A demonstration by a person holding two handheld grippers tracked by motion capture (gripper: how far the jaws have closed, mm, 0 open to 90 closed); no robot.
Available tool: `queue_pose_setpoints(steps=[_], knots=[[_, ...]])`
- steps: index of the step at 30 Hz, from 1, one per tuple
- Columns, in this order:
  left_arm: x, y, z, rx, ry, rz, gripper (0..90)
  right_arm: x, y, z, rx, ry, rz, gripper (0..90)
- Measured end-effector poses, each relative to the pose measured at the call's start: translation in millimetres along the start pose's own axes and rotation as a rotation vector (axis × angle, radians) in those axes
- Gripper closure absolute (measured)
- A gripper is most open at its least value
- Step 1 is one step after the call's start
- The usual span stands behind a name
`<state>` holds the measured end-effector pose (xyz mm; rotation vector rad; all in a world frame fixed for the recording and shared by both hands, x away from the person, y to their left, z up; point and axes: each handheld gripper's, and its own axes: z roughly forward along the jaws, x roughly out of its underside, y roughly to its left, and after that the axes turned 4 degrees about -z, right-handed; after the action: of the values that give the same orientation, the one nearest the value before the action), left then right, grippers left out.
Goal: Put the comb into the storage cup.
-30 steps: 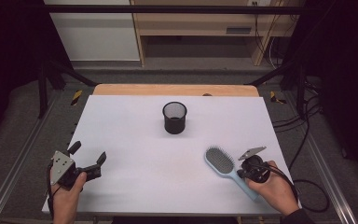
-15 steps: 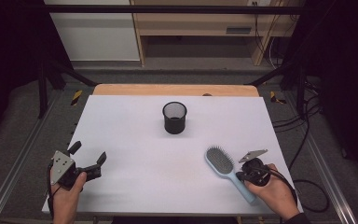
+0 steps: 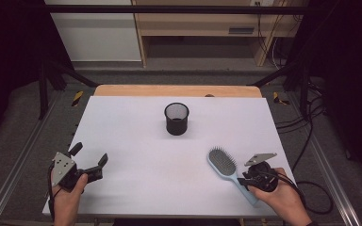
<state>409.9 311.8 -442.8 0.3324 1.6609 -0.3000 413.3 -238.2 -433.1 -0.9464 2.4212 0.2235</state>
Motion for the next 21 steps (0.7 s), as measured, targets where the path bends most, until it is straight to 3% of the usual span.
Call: queue_pose_setpoints(steps=[5,12,15,21], knots=[[0.0,-0.2,0.0,0.000,0.001,0.001,1.8,-2.7,6.7,2.5,-0.025,0.023,-0.001,39.9],[0.1,-0.1,0.0,0.002,0.002,0.001,1.8,-8.7,15.2,16.6,-0.007,0.047,-0.001,12.2],[0.1,0.0,0.0,0.003,0.002,0.000,1.8,-8.6,15.2,23.6,-0.009,0.067,-0.001,7.4],[0.4,-0.2,0.6,0.006,0.005,0.001,1.9,-8.7,13.2,32.0,-0.007,0.098,0.032,14.1]])
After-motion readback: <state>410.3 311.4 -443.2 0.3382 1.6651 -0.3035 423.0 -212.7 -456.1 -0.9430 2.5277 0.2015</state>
